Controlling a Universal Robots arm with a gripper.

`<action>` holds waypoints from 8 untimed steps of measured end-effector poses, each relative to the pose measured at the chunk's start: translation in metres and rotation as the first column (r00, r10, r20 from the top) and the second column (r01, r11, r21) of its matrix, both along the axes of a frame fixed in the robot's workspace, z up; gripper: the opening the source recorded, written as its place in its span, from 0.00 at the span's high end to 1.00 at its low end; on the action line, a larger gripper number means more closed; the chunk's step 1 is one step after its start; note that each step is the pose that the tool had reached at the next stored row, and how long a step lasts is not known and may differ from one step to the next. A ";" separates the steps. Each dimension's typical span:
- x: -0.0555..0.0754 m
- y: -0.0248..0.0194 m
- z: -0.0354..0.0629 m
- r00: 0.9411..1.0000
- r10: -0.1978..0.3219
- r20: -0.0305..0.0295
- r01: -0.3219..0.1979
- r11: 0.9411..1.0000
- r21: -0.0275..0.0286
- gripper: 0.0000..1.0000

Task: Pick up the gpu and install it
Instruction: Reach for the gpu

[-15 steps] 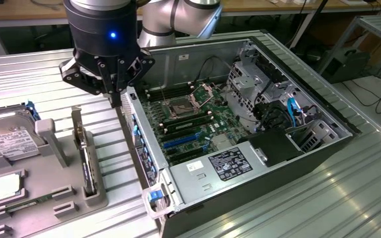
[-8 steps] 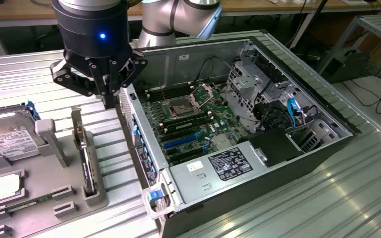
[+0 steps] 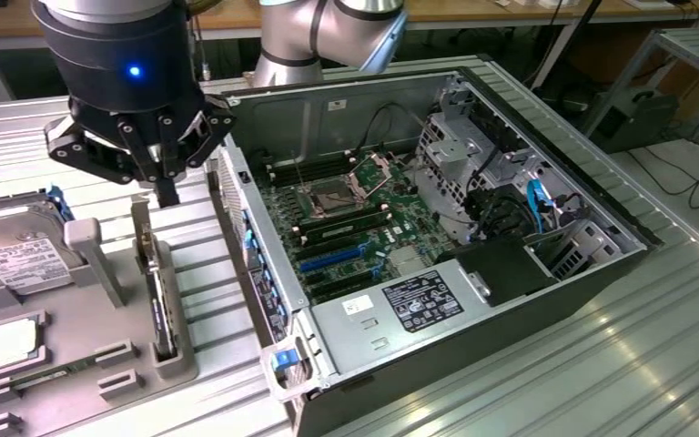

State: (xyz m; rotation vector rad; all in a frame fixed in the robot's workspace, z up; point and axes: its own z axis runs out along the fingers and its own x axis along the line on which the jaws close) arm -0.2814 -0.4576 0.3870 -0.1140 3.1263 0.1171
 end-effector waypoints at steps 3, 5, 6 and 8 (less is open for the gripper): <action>-0.006 -0.0002 -0.0001 1.000 0.000 0.000 0.000 1.000 0.000 0.89; -0.011 -0.0005 -0.0001 1.000 0.000 0.000 0.000 1.000 0.000 0.89; -0.014 -0.0007 -0.0001 1.000 0.000 0.000 0.000 1.000 0.000 0.89; -0.020 -0.0011 -0.0001 1.000 0.000 0.000 0.000 1.000 0.000 0.89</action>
